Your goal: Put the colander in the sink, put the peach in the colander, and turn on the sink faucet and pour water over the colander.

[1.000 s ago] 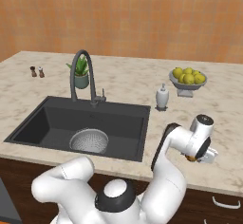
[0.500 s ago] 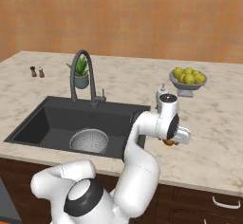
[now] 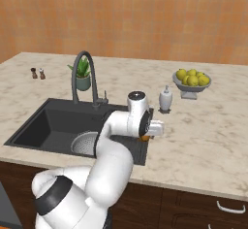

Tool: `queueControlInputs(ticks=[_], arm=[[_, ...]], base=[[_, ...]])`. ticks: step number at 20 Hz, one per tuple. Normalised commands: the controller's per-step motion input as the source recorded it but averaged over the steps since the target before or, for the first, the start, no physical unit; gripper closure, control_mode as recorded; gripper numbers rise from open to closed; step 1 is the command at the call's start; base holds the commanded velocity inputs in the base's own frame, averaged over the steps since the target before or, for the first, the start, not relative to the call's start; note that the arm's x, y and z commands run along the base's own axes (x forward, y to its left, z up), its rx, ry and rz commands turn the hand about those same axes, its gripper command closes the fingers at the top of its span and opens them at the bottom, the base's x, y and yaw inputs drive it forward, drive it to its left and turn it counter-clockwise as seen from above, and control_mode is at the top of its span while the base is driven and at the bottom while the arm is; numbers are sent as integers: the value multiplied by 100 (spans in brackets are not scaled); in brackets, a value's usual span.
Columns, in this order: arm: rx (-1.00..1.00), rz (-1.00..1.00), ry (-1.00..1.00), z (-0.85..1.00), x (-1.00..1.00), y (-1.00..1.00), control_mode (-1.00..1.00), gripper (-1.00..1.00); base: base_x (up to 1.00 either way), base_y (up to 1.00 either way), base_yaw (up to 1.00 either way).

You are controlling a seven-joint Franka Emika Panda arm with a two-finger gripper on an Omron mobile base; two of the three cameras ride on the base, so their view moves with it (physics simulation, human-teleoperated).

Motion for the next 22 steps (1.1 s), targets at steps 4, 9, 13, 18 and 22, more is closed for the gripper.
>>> queueControlInputs(ticks=[4,9,13,18,22], arm=[[-2,33,9,0,30,96,-100,100],[0,40,27,5,24,72,-100,100],[0,30,21,0,41,65,-100,100],[0,16,2,-15,25,52,-100,100],[0,14,-7,-50,7,47,-100,100]], base=[[0,0,0],[0,0,0],[0,0,0],[0,0,0],[0,0,0]])
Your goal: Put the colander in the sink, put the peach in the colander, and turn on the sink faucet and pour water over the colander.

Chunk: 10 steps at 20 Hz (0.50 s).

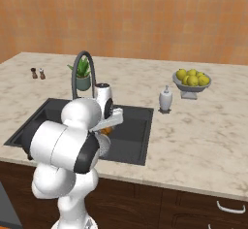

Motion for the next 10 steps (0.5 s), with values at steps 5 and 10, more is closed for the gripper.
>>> queueControlInputs(ticks=[5,10], arm=[[0,12,-12,-53,0,26,-100,100],[9,16,-8,-24,0,0,-100,100]], base=[[0,0,0],[0,0,0]])
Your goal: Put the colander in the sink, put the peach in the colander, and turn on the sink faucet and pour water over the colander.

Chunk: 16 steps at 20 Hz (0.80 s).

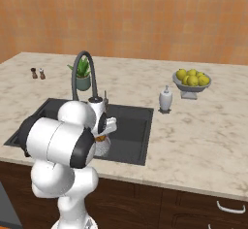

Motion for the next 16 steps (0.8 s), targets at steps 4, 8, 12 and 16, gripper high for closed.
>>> queueControlInputs(ticks=[4,8,12,16], arm=[[8,14,4,-17,19,0,-100,100],[1,11,11,-30,48,0,-100,100],[1,10,9,-34,52,0,-100,100],[1,11,2,-35,32,0,-100,100]], base=[[0,0,0],[0,0,0],[0,0,0],[0,0,0]])
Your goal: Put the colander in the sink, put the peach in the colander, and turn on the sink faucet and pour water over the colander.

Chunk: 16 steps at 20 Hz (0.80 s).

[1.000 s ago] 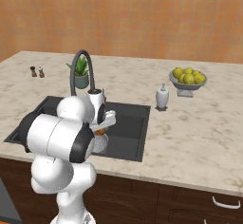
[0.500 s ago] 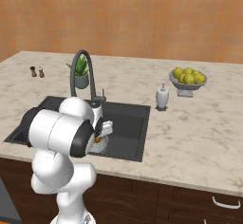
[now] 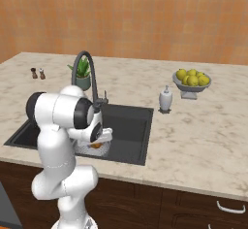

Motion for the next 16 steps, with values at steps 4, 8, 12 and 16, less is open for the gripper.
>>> queueControlInputs(ticks=[4,8,12,16], arm=[[5,13,0,-36,6,-18,-100,100],[6,13,0,-35,1,-24,-100,100],[3,12,0,-44,2,-21,-100,100],[4,14,-3,-58,0,-44,-100,100]], base=[[0,0,0],[0,0,0],[0,0,0],[0,0,0]])
